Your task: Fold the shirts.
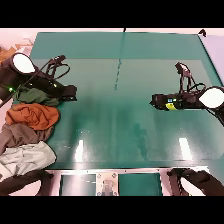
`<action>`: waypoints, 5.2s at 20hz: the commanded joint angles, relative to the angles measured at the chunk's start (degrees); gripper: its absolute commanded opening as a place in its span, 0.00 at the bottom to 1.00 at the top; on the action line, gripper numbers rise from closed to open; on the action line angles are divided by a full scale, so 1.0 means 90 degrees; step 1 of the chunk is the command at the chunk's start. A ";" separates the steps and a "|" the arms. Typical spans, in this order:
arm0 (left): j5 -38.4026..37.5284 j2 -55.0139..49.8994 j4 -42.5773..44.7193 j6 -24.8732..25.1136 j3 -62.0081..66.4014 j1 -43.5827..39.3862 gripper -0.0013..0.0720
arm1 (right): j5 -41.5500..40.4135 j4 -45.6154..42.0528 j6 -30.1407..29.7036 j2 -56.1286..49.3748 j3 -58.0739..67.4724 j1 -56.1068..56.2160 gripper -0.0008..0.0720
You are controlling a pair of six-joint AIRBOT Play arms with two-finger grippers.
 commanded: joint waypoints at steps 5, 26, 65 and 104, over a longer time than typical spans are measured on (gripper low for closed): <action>0.0046 -0.0002 0.0374 0.0170 0.0000 0.0002 0.05 | 0.0002 0.0002 0.0000 0.0002 0.0000 0.0002 0.11; 0.1851 -0.2132 0.5144 -0.0277 0.0585 0.1316 0.05 | 0.0000 0.0002 0.0000 0.0002 0.0000 0.0002 0.11; 0.3143 -0.2863 -0.3925 0.2169 -0.0299 -0.0070 1.00 | -0.0216 0.4022 -0.3390 -0.5064 0.1479 -0.2120 0.59; 0.3196 -0.0333 -0.0352 0.1557 0.5489 0.0199 0.05 | 0.1530 0.2943 -0.3099 0.0661 0.4908 -0.3007 0.03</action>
